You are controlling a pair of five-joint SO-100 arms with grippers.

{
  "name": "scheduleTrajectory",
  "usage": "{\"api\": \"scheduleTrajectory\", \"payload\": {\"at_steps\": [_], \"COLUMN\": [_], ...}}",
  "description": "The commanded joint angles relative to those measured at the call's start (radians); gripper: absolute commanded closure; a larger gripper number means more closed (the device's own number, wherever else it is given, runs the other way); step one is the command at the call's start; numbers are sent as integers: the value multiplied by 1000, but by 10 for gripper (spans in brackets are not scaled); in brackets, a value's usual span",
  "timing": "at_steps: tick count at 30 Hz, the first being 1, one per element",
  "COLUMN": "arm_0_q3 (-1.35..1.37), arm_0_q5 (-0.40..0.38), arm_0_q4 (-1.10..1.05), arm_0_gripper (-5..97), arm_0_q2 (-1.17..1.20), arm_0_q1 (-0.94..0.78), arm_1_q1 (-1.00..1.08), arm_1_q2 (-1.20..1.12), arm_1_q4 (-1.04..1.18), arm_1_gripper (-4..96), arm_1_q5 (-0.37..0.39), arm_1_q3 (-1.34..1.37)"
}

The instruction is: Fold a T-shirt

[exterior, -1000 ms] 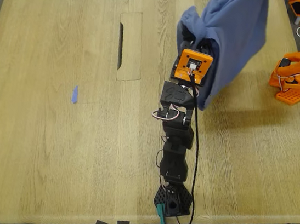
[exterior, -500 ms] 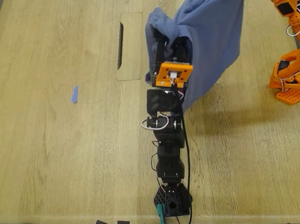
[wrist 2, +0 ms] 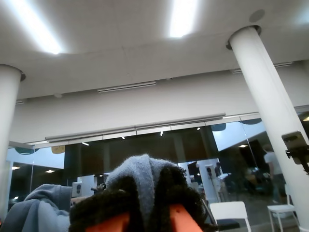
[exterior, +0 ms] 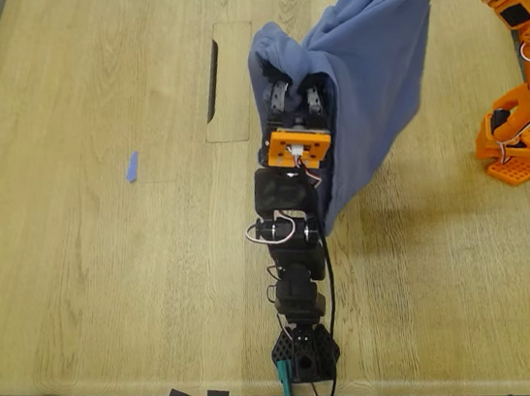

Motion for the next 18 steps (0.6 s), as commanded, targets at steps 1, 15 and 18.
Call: {"api": "scheduleTrajectory", "payload": {"at_steps": [1,15,18], "arm_0_q3": [6,28,29], "arm_0_q5": [5,23,23], "arm_0_q4": [-75,204,270], "arm_0_gripper": [918,918,918], "arm_0_q2": [181,190,196], "arm_0_q1": [49,486,561], "arm_1_q1": [-28,-336,-370], "arm_1_q2": [35,83,92], "arm_1_q4": [15,262,307], "arm_1_gripper": [913,913,913], "arm_1_q5": [-9,-26,-28], "arm_1_q3": [-69,-63,-63]}}
